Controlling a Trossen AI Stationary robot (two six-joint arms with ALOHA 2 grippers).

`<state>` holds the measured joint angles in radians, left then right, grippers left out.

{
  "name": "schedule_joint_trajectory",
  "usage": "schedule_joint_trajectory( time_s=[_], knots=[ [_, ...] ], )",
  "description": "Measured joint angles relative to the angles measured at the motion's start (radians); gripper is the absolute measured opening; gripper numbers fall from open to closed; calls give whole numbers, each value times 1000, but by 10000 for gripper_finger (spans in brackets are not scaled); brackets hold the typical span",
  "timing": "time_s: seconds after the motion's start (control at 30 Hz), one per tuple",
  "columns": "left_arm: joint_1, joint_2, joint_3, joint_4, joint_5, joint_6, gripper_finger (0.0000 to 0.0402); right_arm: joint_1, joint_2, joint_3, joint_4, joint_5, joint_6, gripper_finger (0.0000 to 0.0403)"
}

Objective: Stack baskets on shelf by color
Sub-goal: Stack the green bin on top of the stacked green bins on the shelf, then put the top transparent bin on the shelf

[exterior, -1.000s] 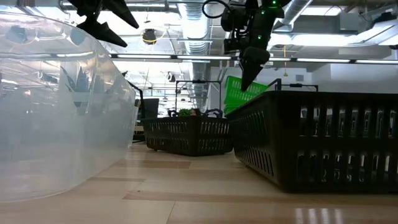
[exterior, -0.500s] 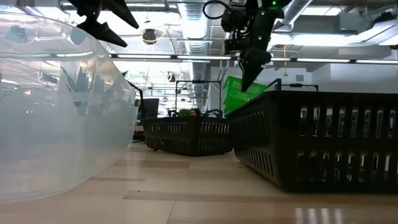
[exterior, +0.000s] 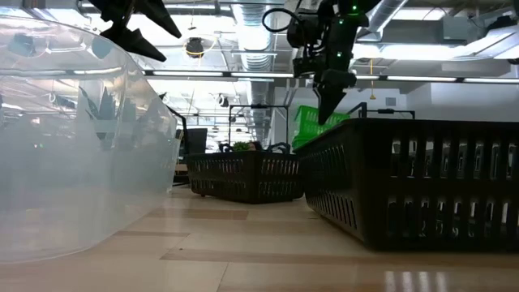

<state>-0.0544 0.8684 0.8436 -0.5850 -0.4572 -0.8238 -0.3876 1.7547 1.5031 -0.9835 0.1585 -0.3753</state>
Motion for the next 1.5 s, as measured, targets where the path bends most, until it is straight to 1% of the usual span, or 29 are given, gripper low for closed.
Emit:
schedule_joint_trajectory(
  time_s=[0.33,0.47,0.7,0.93,1.03,1.2,1.4,1.5],
  knots=[
    [0,0,0,0,1,0,265,3,35,0,3,8,0,28],
    [0,0,0,0,1,-1,265,-1,33,0,23,8,-15,37],
    [0,0,0,0,0,3,265,-3,34,0,46,8,-18,82],
    [0,0,0,0,0,2,265,-7,33,3,43,8,-18,141],
    [0,0,0,0,8,2,265,-7,32,56,20,8,-1,166],
    [0,0,0,0,47,2,265,2,30,205,-82,2,81,193],
    [0,0,0,0,110,18,265,60,28,370,-294,-3,241,195],
    [0,0,0,0,149,34,265,113,26,394,-402,-71,346,191]
  ],
)
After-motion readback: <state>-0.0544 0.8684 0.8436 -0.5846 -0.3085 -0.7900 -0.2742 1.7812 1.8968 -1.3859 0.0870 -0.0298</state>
